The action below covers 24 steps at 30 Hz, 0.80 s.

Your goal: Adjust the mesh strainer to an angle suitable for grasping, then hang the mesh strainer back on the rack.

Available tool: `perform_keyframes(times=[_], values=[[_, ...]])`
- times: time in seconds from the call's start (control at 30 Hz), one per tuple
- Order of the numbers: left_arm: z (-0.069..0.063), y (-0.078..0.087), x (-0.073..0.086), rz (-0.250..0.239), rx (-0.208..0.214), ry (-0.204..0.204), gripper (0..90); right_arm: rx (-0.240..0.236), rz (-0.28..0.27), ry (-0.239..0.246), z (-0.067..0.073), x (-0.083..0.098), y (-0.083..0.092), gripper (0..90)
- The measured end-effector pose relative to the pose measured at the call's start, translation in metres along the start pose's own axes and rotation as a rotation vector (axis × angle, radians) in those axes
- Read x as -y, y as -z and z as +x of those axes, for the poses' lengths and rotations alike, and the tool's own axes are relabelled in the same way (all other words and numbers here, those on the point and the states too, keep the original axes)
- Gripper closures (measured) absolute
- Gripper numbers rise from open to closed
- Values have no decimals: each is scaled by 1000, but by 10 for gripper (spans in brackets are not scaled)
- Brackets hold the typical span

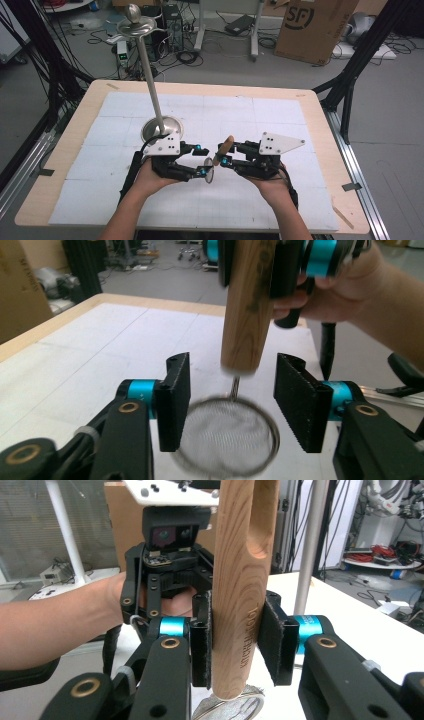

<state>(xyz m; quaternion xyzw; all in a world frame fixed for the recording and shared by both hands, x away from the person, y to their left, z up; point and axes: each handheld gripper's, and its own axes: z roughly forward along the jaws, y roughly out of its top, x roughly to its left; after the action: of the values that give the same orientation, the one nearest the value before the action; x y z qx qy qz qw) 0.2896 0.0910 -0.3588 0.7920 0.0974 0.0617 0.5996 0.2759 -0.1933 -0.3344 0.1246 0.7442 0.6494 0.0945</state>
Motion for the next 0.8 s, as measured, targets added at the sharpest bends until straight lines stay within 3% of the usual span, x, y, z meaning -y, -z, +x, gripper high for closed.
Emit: perform_keyframes(times=[0.33, 0.43, 0.63, 0.8], values=[[10, 34, 20, 40, -196, 2, 379, 41, 25, -6, -6, -3, 5, 696], [12, 40, 24, 49, -222, 15, 332, 50, 30, 1, -8, -4, 6, 695], [13, 47, 27, 47, -209, 5, 302, 69, 51, -2, -12, -10, 6, 695], [18, 57, 31, 57, -238, 14, 278, 83, 82, -3, -21, -19, 1, 695]])
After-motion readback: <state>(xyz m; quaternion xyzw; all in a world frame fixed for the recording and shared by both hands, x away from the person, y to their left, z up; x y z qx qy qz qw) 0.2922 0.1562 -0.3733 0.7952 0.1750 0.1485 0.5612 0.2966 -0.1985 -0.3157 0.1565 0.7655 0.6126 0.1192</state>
